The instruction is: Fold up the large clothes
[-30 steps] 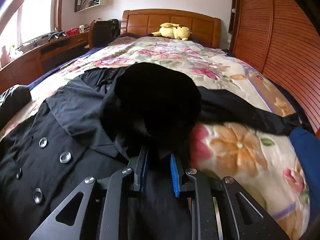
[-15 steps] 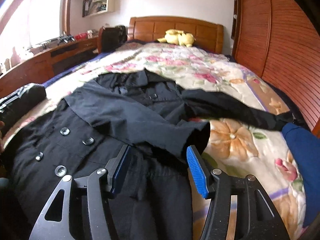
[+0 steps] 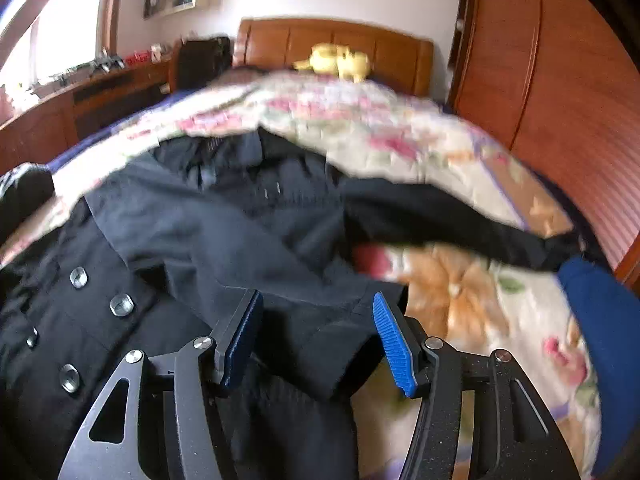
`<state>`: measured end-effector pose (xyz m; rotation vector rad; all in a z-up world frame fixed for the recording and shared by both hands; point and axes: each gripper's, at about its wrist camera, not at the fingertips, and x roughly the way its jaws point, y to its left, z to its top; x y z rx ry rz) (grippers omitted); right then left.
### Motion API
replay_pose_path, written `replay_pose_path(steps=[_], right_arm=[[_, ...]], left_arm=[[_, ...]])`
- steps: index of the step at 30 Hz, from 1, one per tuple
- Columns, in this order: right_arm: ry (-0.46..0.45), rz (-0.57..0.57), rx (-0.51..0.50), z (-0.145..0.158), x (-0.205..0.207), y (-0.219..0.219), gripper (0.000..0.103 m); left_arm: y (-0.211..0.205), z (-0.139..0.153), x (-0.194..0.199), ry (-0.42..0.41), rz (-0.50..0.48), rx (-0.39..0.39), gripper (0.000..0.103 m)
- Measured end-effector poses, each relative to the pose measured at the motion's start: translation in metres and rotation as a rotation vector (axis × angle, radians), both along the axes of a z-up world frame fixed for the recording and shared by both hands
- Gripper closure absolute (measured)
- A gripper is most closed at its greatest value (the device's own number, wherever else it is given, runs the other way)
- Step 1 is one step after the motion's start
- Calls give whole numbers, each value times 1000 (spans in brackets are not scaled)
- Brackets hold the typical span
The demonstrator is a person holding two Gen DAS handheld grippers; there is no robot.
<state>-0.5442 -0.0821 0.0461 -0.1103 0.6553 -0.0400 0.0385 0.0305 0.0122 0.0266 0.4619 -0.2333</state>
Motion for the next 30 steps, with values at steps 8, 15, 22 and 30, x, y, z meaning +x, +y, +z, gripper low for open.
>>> replay_pose_path(steps=[8,15,22,30], right_arm=[[94,31,27,-23,-16,-9,44],[96,79,57,-22,-21,-17,78],[82,119,40,-23,-30,-18,86],[2,114,71,-7,-48,-35,86]], left_arm=[[-22,3,2,-19,-35,-13,21],[-47,6,3,-26,-60,-20,21],[-67,-4,10,0,-64,-4,21],[-80,-9,19,15,-64,11,21]])
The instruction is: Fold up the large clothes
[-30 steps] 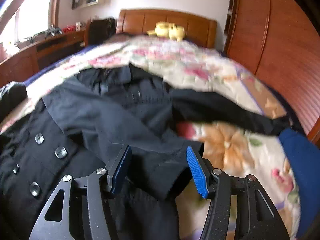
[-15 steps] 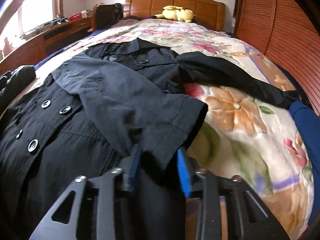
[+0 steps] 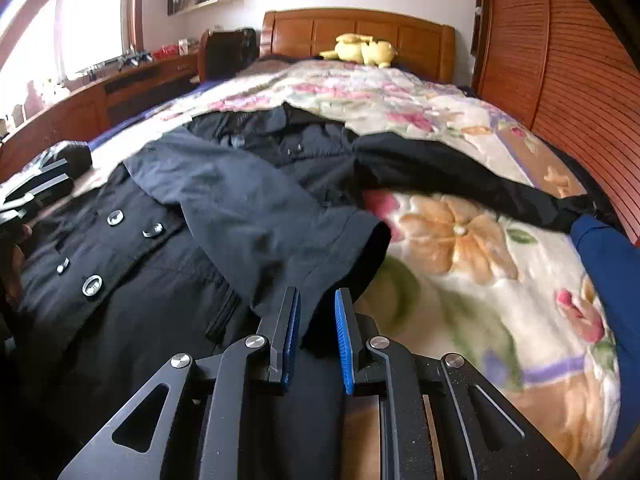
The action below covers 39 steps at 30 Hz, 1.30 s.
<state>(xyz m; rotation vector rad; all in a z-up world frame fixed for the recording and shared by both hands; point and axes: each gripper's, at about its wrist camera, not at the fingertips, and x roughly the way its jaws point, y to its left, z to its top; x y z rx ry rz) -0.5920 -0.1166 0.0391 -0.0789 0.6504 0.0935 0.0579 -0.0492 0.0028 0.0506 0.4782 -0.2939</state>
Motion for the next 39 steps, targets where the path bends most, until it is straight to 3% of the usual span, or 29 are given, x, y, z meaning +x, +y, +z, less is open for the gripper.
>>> replay_pose_path(steps=[4,7,8,26,39], right_arm=[[-36,-32,-7,7,-6,-13,71],[-38,-76,1,9,2,-30,48],[-41,-95,8,10,7,-38,44],[32,-443,33,19,144,-198,44],[99,-695,45,28,180,-288,44]], left_arm=[[-6,-1,2,-1,-2,-9,21],[-11,-1,3,-5,-6,-7,21],[-12,-1,3,-8,-5,-5,21],[-8,-13,16,46,11,0,21],[-25,-35,28,142,-37,71,21]])
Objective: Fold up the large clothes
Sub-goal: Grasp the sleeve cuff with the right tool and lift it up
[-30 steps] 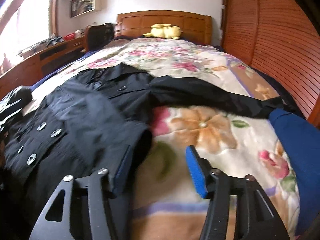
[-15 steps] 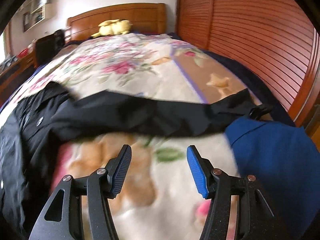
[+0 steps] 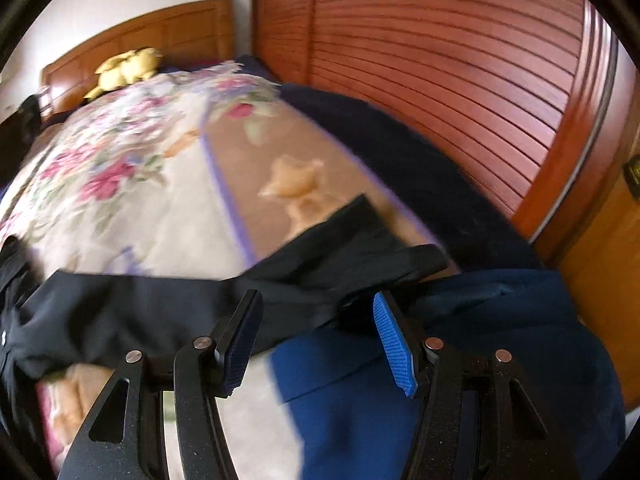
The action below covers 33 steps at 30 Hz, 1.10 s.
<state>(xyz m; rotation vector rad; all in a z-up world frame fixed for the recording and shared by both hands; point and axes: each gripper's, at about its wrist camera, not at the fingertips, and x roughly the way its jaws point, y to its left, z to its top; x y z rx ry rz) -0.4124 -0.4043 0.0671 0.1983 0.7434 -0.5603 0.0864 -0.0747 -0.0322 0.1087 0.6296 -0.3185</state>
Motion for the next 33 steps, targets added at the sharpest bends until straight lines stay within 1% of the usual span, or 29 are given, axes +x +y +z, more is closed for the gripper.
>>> replay_pose_path(steps=[4,7,10,11,12,13,14,16,19,23,26,29,33], right_arm=[[22,-72,10,0,6,-17,44],[34,-79,31,-7,16,-24,44],[83,-61,37,-17,25,-22,44],[87,-47,32,-19,27,-17,47],[86,-32,24,-20,29,-12,55],[92,-16,4,-20,32,-7,69],[95,-6,-20,-19,34,0,76],[64,24,-56,-9,34,15,76],[-5,80,-126,20,26,50,76],[-99,176,-180,64,13,111,76],[-138,266,-218,87,3,163,76],[-155,356,-257,109,-5,219,77],[-192,446,-325,143,-15,290,77]], left_arm=[[-2,-1,0,7,-5,5,21],[-3,-3,2,13,-9,10,21],[-3,-3,2,14,-10,10,21],[-2,-3,2,13,-10,9,21],[-2,-2,1,11,-10,8,21],[-2,-2,1,10,-11,7,21],[-2,-2,1,9,-11,6,21],[-1,0,0,3,-11,1,21],[1,6,-4,-14,-11,-10,21],[6,15,-13,-42,-16,-27,21],[15,20,-20,-61,-6,-37,21],[26,25,-23,-74,14,-52,21],[45,32,-28,-101,51,-70,21]])
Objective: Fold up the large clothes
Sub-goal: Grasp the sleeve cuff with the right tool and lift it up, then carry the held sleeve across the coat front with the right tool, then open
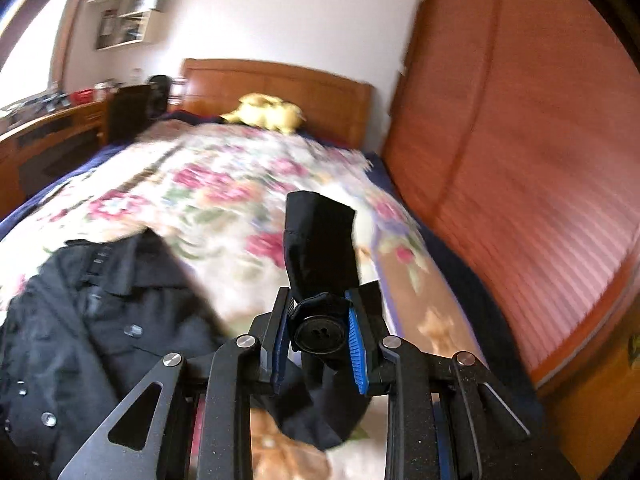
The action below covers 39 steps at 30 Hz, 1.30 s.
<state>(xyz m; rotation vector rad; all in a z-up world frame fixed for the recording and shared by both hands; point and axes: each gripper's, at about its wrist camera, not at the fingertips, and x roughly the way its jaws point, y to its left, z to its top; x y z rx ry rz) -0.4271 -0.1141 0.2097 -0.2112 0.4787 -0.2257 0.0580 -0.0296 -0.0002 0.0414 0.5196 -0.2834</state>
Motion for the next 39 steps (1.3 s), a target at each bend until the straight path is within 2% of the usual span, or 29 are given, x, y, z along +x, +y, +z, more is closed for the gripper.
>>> replay_pose_path(steps=[8,17,24,29,33,38,39], right_arm=[[-51,101,-73,39,-10,97,77],[-62,286,-104,35,-37,167,77],[-32,444,-55,6,-53,178,77],[37,530,43,-29,-51,177,76],[82,557,104,-54,-52,166,76],[142,564,252,-86,-44,157,76],[165,556,268,-89,-45,154,73]], left_arm=[[27,8,-9,-26,42,-25,21],[51,14,-19,-48,67,-40,21],[73,12,-25,-48,108,-37,21],[88,9,-29,-47,133,-44,21],[97,4,-30,-44,149,-40,21],[100,-5,-28,-31,170,-19,21],[99,-7,-29,-25,170,-14,21]])
